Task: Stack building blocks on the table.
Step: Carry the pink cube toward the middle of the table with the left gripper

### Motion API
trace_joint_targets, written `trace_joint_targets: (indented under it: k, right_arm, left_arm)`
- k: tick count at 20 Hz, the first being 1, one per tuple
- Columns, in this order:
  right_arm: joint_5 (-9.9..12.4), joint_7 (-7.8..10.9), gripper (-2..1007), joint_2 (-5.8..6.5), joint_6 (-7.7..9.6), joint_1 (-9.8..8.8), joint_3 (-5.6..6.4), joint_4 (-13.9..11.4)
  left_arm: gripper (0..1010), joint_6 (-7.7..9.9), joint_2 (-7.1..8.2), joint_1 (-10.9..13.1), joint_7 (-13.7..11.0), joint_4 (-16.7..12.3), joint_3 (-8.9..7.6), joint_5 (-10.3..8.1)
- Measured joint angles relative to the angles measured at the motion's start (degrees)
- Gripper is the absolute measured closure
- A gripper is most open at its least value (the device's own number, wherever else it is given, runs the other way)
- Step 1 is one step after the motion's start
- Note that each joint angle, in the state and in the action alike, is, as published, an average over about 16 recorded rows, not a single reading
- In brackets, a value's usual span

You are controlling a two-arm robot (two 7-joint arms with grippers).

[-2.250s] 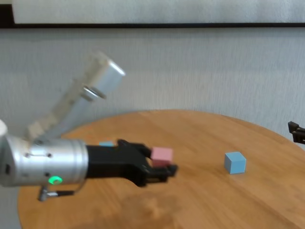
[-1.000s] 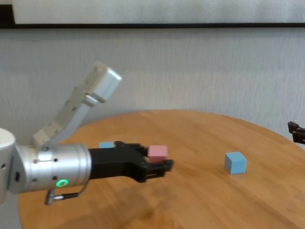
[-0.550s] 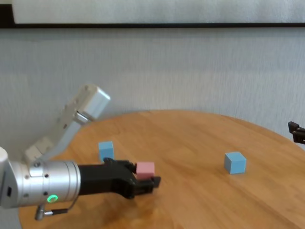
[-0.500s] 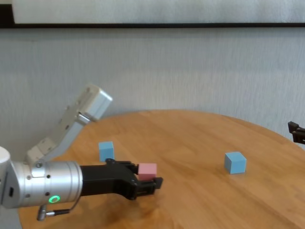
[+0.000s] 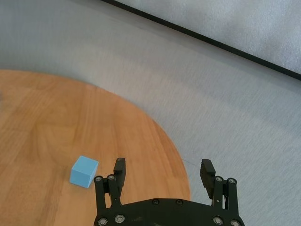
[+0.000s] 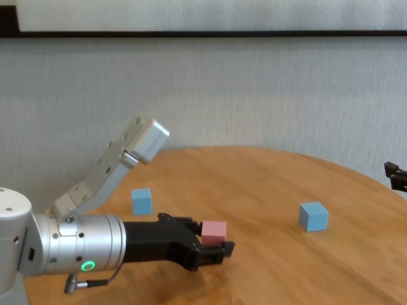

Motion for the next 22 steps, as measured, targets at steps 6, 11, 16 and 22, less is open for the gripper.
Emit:
trace_joint_targets:
  k: [6, 11, 16, 22]
  right_arm:
    - [0.0, 0.00, 5, 0.00, 0.00, 0.00, 0.00, 0.0]
    - [0.0, 0.00, 5, 0.00, 0.00, 0.00, 0.00, 0.0]
    - [0.0, 0.00, 5, 0.00, 0.00, 0.00, 0.00, 0.0]
    - [0.0, 0.00, 5, 0.00, 0.00, 0.00, 0.00, 0.0]
  left_arm:
    - [449, 0.44, -0.39, 0.0, -0.3, 0.2, 0.52, 0.34]
    - [449, 0.66, -0.71, -0.1, -0.6, 0.7, 0.86, 0.54]
    - [448, 0.65, -1.15, -0.4, -0.7, 1.5, 1.10, 0.74]
    - [395, 0.44, -1.64, -0.7, -0.8, 2.3, 1.19, 0.84]
